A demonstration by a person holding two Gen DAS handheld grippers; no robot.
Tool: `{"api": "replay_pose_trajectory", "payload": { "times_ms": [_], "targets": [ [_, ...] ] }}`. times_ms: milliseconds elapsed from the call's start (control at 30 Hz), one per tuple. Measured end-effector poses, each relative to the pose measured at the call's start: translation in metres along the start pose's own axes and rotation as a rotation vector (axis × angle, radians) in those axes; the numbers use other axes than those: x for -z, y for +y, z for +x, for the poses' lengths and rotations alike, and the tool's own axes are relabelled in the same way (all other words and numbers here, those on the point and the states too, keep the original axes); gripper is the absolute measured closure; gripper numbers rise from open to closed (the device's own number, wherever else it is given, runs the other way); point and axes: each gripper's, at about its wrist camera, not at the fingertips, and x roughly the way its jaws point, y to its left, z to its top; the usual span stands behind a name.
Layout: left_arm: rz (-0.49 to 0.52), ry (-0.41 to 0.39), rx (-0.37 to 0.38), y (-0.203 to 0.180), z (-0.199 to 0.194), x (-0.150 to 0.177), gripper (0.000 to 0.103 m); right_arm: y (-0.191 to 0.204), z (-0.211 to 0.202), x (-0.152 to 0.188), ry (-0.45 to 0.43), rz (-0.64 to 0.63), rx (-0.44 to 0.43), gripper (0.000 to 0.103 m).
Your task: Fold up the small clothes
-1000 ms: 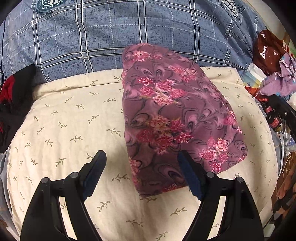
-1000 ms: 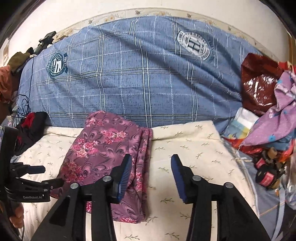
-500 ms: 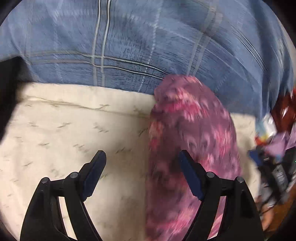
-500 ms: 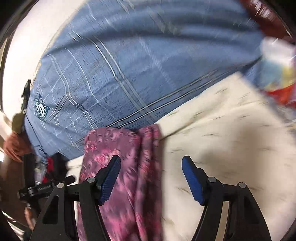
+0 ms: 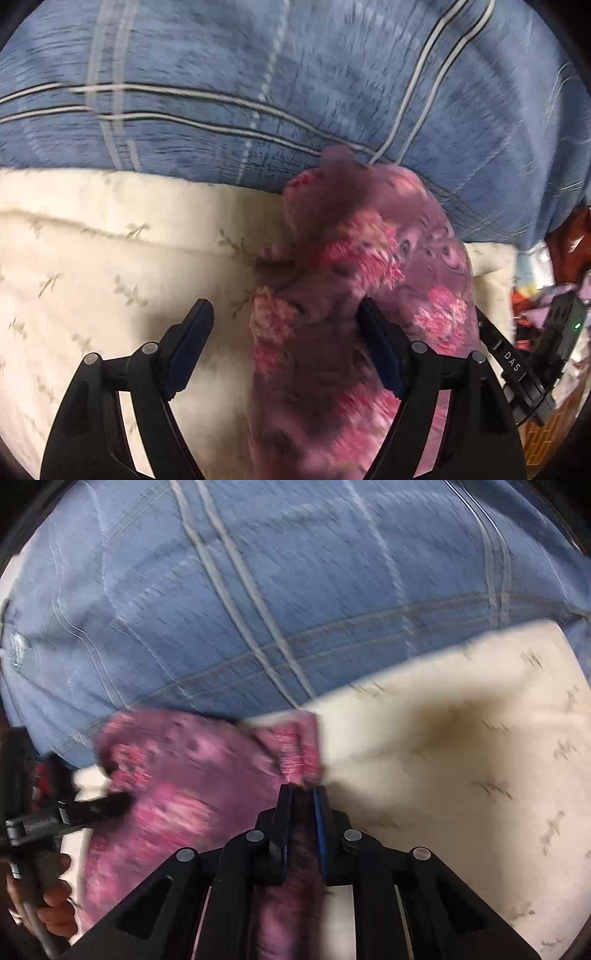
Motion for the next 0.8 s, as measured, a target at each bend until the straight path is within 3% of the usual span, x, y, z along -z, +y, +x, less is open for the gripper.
{"api": "replay_pose_trajectory", "payload": {
  "times_ms": [33,133,300,367,433,467,533,600,667,700,733,800],
  "targets": [
    [0.009,-0.009,0.02,0.002,-0.014,0.009,0.024,-0.005,-0.011,0.004,-0.023,0.033,-0.049,0.086],
    [0.055,-0.054,0.082,0.004,-0.053,0.05,0.024,-0.009,-0.061,0.03,-0.084,0.06,-0.274,0.086],
    [0.168,-0.058,0.086,0.0,-0.066,0.139,0.024,0.01,-0.111,0.087,-0.097,-0.05,-0.417,0.086],
    [0.175,0.009,0.06,0.003,-0.042,0.162,0.024,0.008,-0.115,0.11,-0.087,-0.084,-0.411,0.083],
    [0.27,-0.082,-0.019,-0.007,-0.045,0.18,0.025,0.009,-0.097,0.134,-0.015,-0.136,-0.285,0.083],
    [0.311,-0.072,-0.062,-0.015,-0.047,0.185,0.025,0.013,-0.089,0.14,0.004,-0.16,-0.238,0.084],
    [0.339,-0.063,-0.024,-0.021,-0.059,0.185,0.028,0.016,-0.097,0.143,-0.008,-0.18,-0.219,0.083],
    [0.333,-0.114,0.007,-0.022,-0.081,0.176,0.028,0.016,-0.11,0.134,-0.014,-0.135,-0.243,0.078],
    [0.302,-0.144,0.036,-0.018,-0.092,0.155,0.026,0.004,-0.128,0.115,-0.114,-0.037,-0.299,0.065],
    [0.262,-0.145,0.065,-0.013,-0.092,0.141,0.023,-0.001,-0.13,0.11,-0.137,-0.003,-0.302,0.047],
    [0.225,-0.136,0.092,-0.008,-0.088,0.126,0.02,-0.007,-0.128,0.101,-0.159,0.045,-0.299,0.038],
    [0.121,-0.082,0.16,0.008,-0.074,0.104,0.02,-0.013,-0.111,0.086,-0.131,0.084,-0.306,0.038]
  ]
}}
